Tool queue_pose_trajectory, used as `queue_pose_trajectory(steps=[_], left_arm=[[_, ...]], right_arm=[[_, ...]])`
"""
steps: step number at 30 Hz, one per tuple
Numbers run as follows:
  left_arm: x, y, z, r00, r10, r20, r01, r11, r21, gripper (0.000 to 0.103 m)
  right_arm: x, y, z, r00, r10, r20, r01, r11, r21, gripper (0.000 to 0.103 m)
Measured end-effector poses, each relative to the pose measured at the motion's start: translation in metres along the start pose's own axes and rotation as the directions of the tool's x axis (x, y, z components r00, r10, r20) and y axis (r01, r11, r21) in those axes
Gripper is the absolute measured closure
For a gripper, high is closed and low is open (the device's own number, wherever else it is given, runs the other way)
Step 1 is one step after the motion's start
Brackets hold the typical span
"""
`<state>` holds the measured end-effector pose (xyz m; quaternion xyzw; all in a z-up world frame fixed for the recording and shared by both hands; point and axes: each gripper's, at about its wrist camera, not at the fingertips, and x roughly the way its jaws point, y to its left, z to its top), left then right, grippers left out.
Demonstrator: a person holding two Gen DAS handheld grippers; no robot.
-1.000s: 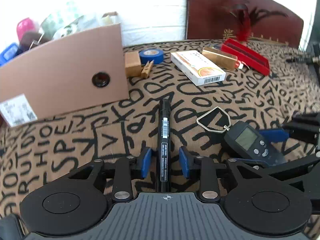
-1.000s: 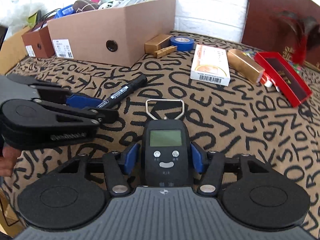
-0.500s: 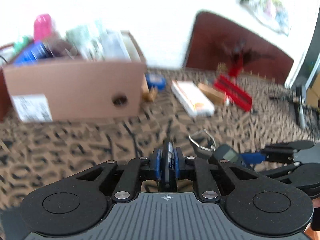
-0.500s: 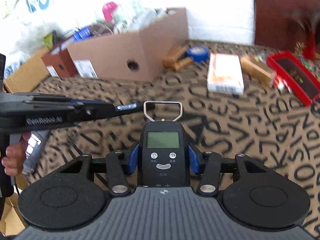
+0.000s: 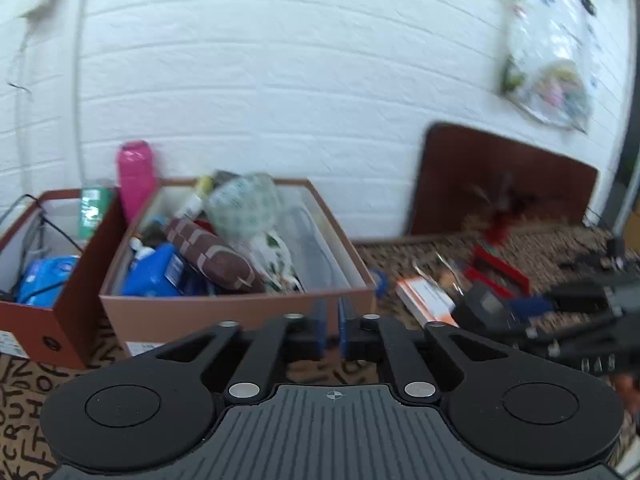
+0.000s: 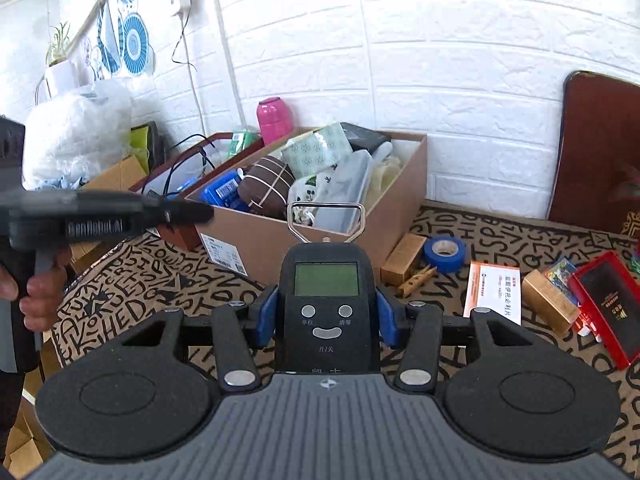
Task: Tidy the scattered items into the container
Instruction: 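Lift the pen and scale and carry both toward the cardboard box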
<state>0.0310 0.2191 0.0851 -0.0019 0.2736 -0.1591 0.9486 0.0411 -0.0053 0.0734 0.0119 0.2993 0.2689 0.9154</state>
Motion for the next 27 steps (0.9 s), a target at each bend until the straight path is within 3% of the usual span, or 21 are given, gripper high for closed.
queue_pose_trajectory(steps=[1,3,6,10,12,13,14,15,18,20,21,22,23,27], left_arm=[[0.002,-0.002,-0.01,1.0,-0.007,-0.023,0.008,1.0,0.028,0.068],[0.006,-0.006,-0.038,0.995,-0.036,-0.095,0.044,0.995,0.088,0.067],[0.02,-0.015,-0.082,0.969,-0.058,-0.241,0.089,0.989,0.121,0.067],[0.053,-0.027,-0.129,0.926,0.046,-0.374,0.048,0.97,0.24,0.065],[0.051,-0.032,-0.141,0.945,0.056,-0.321,0.046,0.953,0.301,0.069],[0.05,-0.035,-0.142,0.945,0.065,-0.32,0.043,0.947,0.319,0.077],[0.051,-0.036,-0.141,0.942,0.071,-0.329,0.038,0.949,0.313,0.091],[0.052,-0.036,-0.139,0.938,0.071,-0.339,0.037,0.953,0.301,0.094],[0.053,-0.035,-0.137,0.939,0.068,-0.338,0.03,0.961,0.276,0.094],[0.054,-0.035,-0.14,0.945,0.071,-0.32,0.013,0.967,0.254,0.074],[0.054,-0.035,-0.142,0.947,0.073,-0.312,0.004,0.971,0.239,0.074],[0.055,-0.036,-0.141,0.949,0.074,-0.307,0.0,0.972,0.234,0.076],[0.055,-0.037,-0.139,0.95,0.077,-0.304,-0.005,0.973,0.23,0.094],[0.05,-0.033,-0.129,0.953,0.054,-0.298,-0.006,0.987,0.162,0.094]], right_arm=[[0.001,-0.001,-0.003,1.0,0.004,-0.007,-0.004,1.0,0.004,0.048],[0.006,-0.004,-0.013,0.999,0.002,-0.038,-0.002,1.0,0.02,0.048],[0.012,-0.01,-0.03,0.997,0.002,-0.083,0.003,0.998,0.056,0.048],[0.019,-0.014,-0.042,0.994,0.013,-0.105,-0.002,0.994,0.105,0.048],[0.018,-0.014,-0.045,0.994,0.016,-0.106,-0.005,0.995,0.102,0.048],[0.017,-0.014,-0.046,0.994,0.014,-0.107,-0.003,0.995,0.104,0.048],[0.016,-0.015,-0.046,0.994,0.01,-0.106,0.001,0.994,0.108,0.048],[0.015,-0.017,-0.045,0.995,0.006,-0.103,0.005,0.994,0.113,0.048],[0.014,-0.019,-0.046,0.996,0.007,-0.094,0.005,0.992,0.127,0.048],[0.012,-0.018,-0.047,0.995,0.01,-0.094,0.002,0.992,0.122,0.048],[0.011,-0.018,-0.048,0.995,0.009,-0.096,0.003,0.993,0.12,0.048],[0.011,-0.018,-0.049,0.995,0.007,-0.097,0.004,0.993,0.121,0.048],[0.011,-0.018,-0.049,0.995,0.006,-0.098,0.006,0.993,0.122,0.048],[0.008,-0.016,-0.049,0.995,0.0,-0.096,0.011,0.994,0.113,0.048]])
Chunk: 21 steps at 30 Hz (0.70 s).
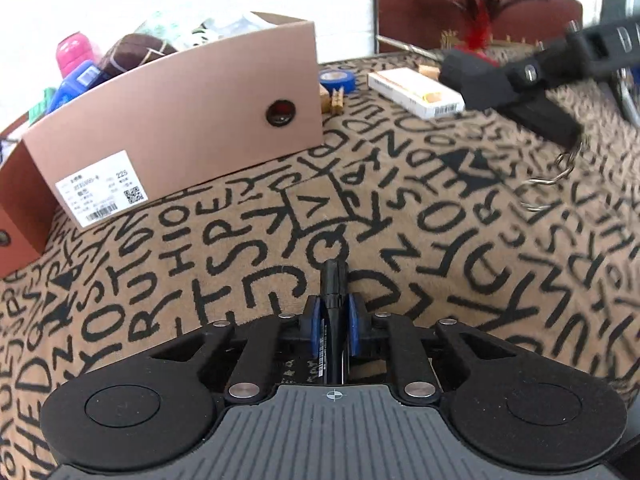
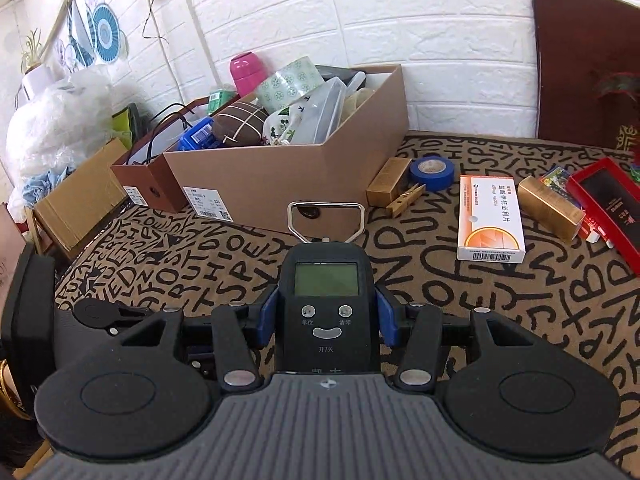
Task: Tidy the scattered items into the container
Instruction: 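Lift the pen and scale and carry both toward the cardboard box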
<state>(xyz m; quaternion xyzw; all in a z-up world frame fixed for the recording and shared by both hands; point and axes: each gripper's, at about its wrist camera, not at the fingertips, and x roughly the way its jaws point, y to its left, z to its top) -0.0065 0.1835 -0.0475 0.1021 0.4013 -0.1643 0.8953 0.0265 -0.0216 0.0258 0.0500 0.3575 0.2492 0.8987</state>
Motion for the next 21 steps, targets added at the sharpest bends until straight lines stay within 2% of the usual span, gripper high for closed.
queue_pose_trajectory(steps=[7,14,18,21], left_arm=[[-0.051,0.02,0.037,0.988,-0.014,0.151,0.025,0.997,-0.072,0.094],[-0.087,0.055,0.098,0.954,0.013,0.3,0.032,0.989,-0.144,0.094],[-0.097,0.075,0.127,0.938,0.043,0.345,0.022,0.983,-0.183,0.094],[-0.106,0.094,0.151,0.926,0.053,0.373,0.027,0.978,-0.205,0.094]], right_arm=[[-0.007,0.009,0.015,1.0,0.008,0.03,-0.006,0.999,-0.04,0.048],[-0.004,0.026,0.057,0.996,0.04,0.081,-0.033,0.996,-0.082,0.048],[0.003,0.035,0.08,0.994,0.047,0.099,-0.037,0.994,-0.106,0.048],[0.009,0.034,0.101,0.992,0.069,0.109,-0.06,0.995,-0.083,0.048]])
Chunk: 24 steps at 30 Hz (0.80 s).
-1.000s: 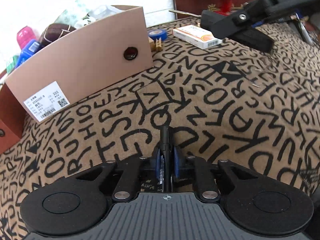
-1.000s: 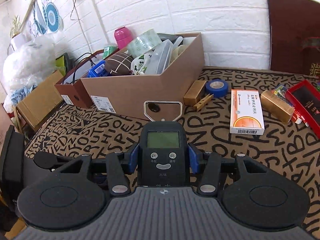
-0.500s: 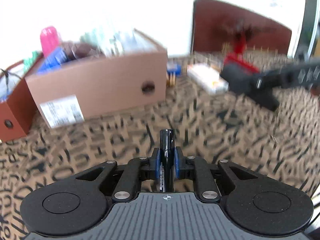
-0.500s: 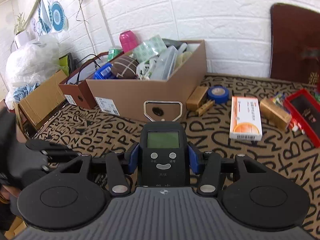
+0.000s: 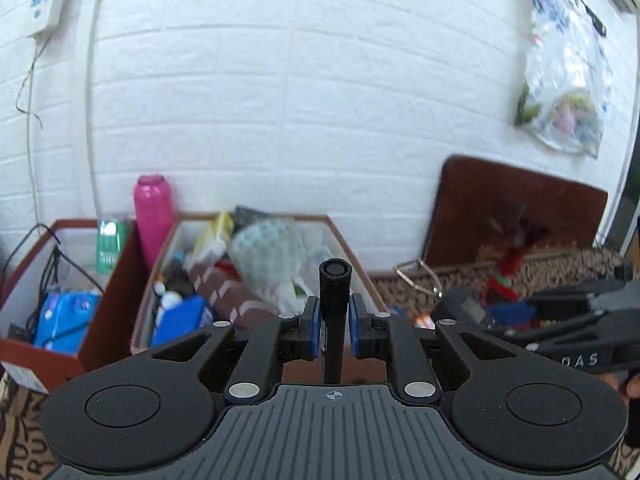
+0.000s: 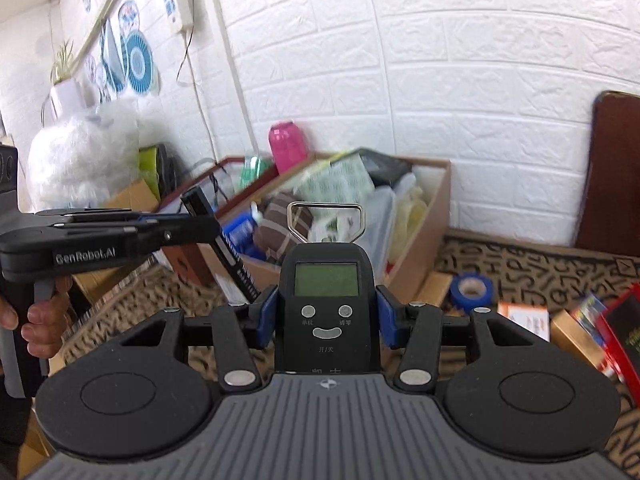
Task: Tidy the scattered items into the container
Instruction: 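Lift the pen and scale and carry both toward the cardboard box, then drop the pen and scale into the box and open both tools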
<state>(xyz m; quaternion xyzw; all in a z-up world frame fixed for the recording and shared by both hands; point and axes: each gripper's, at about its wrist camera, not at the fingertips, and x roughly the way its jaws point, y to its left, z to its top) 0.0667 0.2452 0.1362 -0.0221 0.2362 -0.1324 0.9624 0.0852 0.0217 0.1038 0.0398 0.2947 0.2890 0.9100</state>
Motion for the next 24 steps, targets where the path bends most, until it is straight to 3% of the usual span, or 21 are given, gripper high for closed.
queue_pose_trajectory(steps=[5,9,17,21,23,24], left_arm=[[0.009,0.018,0.05,0.999,0.046,0.017,-0.047,0.999,0.021,0.094],[0.037,0.043,0.077,0.996,0.077,-0.035,-0.076,0.997,0.011,0.094],[0.119,0.104,0.092,0.98,0.1,-0.172,-0.11,0.993,-0.048,0.092],[0.157,0.127,0.099,0.972,0.099,-0.214,-0.115,0.991,-0.063,0.09],[0.176,0.134,0.098,0.966,0.119,-0.232,-0.135,0.989,-0.054,0.084],[0.186,0.136,0.097,0.961,0.127,-0.244,-0.144,0.988,-0.053,0.073]], right_arm=[[0.018,-0.003,0.035,1.0,0.002,0.025,-0.002,1.0,0.015,0.048],[0.045,-0.01,0.059,0.999,-0.03,0.036,0.028,0.998,0.052,0.048],[0.125,-0.04,0.086,0.998,-0.065,0.021,0.058,0.972,0.227,0.048],[0.165,-0.062,0.09,0.993,-0.119,0.006,0.112,0.952,0.284,0.048],[0.182,-0.074,0.09,0.987,-0.159,0.0,0.151,0.938,0.311,0.048],[0.188,-0.078,0.09,0.984,-0.178,-0.006,0.172,0.936,0.308,0.047]])
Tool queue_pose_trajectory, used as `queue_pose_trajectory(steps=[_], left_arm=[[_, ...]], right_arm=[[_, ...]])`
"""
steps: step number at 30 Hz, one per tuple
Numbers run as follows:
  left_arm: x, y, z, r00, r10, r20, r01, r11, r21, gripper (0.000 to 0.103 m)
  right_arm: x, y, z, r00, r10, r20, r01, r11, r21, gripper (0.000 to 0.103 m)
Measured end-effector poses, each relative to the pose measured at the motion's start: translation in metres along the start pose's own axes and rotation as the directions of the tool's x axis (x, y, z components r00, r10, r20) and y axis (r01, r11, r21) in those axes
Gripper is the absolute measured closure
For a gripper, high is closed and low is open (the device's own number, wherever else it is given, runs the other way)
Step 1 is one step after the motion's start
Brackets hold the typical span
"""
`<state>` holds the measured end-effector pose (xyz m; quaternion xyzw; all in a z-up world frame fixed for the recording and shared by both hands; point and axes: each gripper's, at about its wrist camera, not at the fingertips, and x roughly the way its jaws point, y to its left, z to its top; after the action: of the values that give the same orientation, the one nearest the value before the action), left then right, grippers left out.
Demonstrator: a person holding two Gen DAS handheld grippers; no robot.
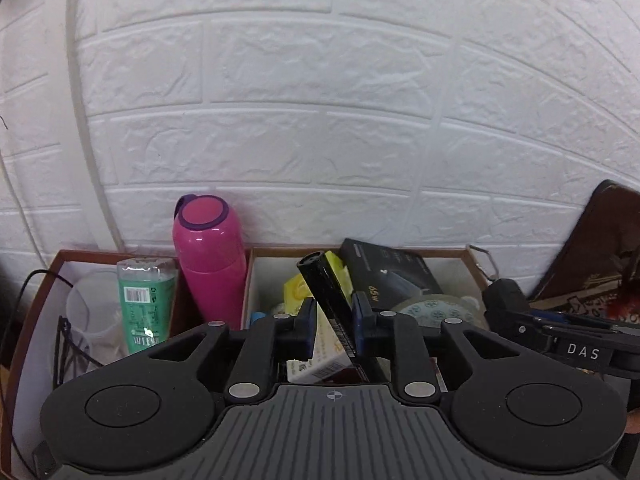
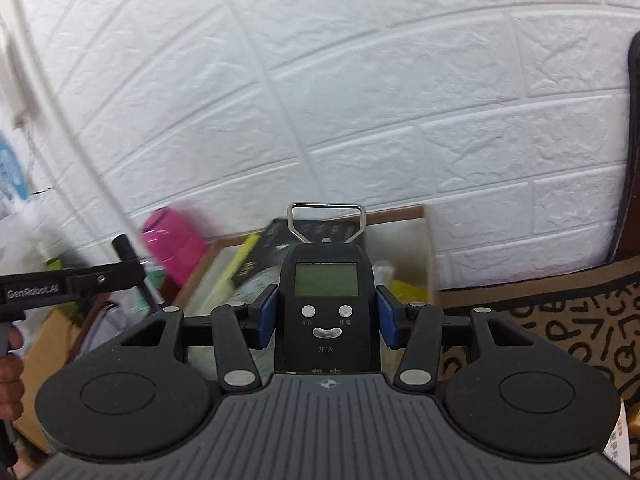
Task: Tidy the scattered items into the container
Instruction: 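Drop the pen and scale into the box and open both tools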
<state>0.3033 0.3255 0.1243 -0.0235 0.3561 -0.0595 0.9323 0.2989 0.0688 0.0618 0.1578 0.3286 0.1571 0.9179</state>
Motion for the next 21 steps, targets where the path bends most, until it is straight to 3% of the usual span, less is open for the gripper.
queue_pose_trajectory(steps=[1,2,4,10,12,16,19,21], left_arm=[[0.01,0.002,0.0,1.0,0.011,-0.017,-0.011,1.0,-0.005,0.056],[0.019,0.003,-0.002,0.999,0.018,-0.034,-0.018,1.0,-0.008,0.046],[0.031,0.006,-0.008,0.999,0.016,-0.045,-0.016,1.0,-0.007,0.045],[0.036,0.017,-0.019,0.998,-0.011,-0.057,0.007,0.997,-0.073,0.039],[0.031,0.017,-0.021,0.998,-0.003,-0.06,-0.002,0.997,-0.083,0.034],[0.016,0.006,-0.025,0.999,0.013,-0.051,-0.017,0.996,-0.082,0.011],[-0.001,-0.007,-0.03,1.0,0.008,-0.029,-0.01,0.996,-0.085,0.0],[-0.014,-0.018,-0.033,1.0,-0.001,-0.019,-0.001,0.997,-0.081,0.0]], right_arm=[[0.005,-0.002,0.0,1.0,-0.009,-0.002,0.009,1.0,-0.008,0.045],[0.007,-0.004,0.0,1.0,-0.007,-0.001,0.007,1.0,-0.02,0.042],[0.003,-0.006,0.0,1.0,0.007,0.013,-0.006,0.999,-0.043,0.031],[-0.023,-0.012,0.0,0.998,0.033,0.055,-0.029,0.997,-0.073,0.028],[-0.027,-0.015,-0.003,0.998,0.031,0.05,-0.027,0.997,-0.072,0.028],[-0.031,-0.021,-0.009,0.999,0.033,0.024,-0.031,0.998,-0.056,0.028],[-0.041,-0.019,-0.013,0.999,0.048,0.007,-0.048,0.997,-0.065,0.019],[-0.053,-0.016,-0.015,0.998,0.058,0.012,-0.057,0.994,-0.089,0.012]])
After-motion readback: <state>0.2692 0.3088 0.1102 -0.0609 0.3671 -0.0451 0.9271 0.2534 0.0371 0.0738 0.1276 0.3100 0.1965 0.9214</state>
